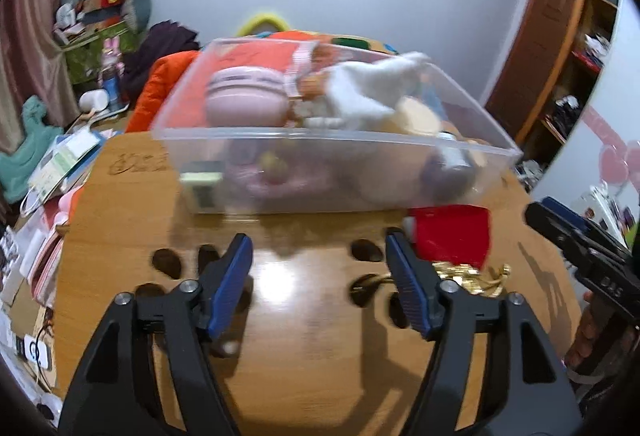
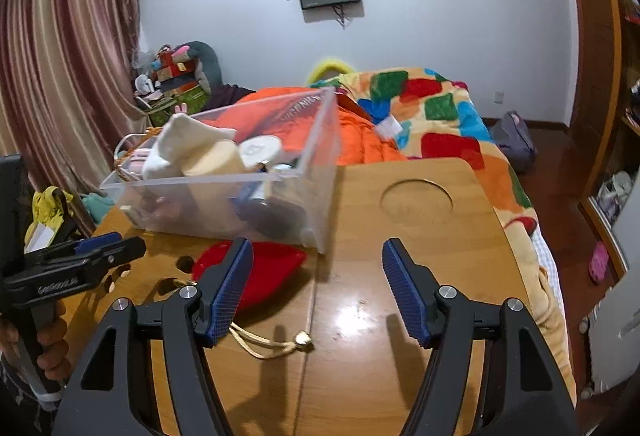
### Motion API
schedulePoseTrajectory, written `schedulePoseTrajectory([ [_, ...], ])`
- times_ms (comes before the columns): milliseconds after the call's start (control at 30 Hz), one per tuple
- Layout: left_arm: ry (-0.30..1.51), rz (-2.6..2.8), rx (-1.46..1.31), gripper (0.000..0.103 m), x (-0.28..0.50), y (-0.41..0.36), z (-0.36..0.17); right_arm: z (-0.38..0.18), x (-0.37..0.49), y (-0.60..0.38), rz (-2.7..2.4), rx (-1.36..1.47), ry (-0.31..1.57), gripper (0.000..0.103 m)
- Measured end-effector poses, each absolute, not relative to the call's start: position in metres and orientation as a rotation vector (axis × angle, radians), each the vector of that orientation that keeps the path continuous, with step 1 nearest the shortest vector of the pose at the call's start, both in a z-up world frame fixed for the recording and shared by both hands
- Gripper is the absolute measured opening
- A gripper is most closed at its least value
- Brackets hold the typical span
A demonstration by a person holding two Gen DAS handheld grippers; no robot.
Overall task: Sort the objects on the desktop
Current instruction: 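Move both open tools down toward the red pouch and the table, then grasp the red pouch with the left tool while the right grasps the mint-green bottle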
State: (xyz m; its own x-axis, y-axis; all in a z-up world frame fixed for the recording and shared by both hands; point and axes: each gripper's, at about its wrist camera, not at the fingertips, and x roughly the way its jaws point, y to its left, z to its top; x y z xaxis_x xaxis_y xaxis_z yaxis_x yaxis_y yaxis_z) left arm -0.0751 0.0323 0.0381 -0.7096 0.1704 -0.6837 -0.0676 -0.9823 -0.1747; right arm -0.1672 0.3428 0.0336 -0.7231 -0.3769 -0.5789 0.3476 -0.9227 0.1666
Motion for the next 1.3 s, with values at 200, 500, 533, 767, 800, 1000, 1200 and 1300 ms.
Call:
schedulePoseTrajectory([
  [200, -0.107, 2.702, -1.129, 0.079, -0.08, 0.078, 0.039, 0.028, -0.169, 0.359, -2.598, 0.903, -0.104, 0.064],
  [500, 0.034, 2.617, -1.222, 0.079, -0.1, 0.129, 0.018, 0.021, -0.172, 0.38, -2.586, 0.908, -0.196, 0.064],
  [533, 0.07, 2.629, -1.216, 0.075, -0.1, 0.133, 0.018, 0.02, -0.173, 0.381, -2.585, 0.91, -0.208, 0.064],
  [767, 0.061, 2.621, -1.189, 0.048, -0.099, 0.129, 0.022, 0.019, -0.174, 0.382, -2.571, 0.911, -0.239, 0.064],
  [800, 0.03, 2.613, -1.188, 0.045, -0.098, 0.128, 0.021, 0.019, -0.173, 0.38, -2.569, 0.91, -0.234, 0.064],
  [1000, -0.159, 2.594, -1.151, 0.031, -0.086, 0.093, 0.033, 0.02, -0.17, 0.364, -2.551, 0.916, -0.177, 0.064],
  [1200, -0.212, 2.677, -1.09, 0.031, -0.066, 0.059, 0.043, 0.017, -0.168, 0.337, -2.508, 0.944, -0.093, 0.064],
  [1300, -0.231, 2.714, -1.058, 0.031, -0.059, 0.048, 0.045, 0.016, -0.17, 0.316, -2.485, 0.965, -0.04, 0.064],
])
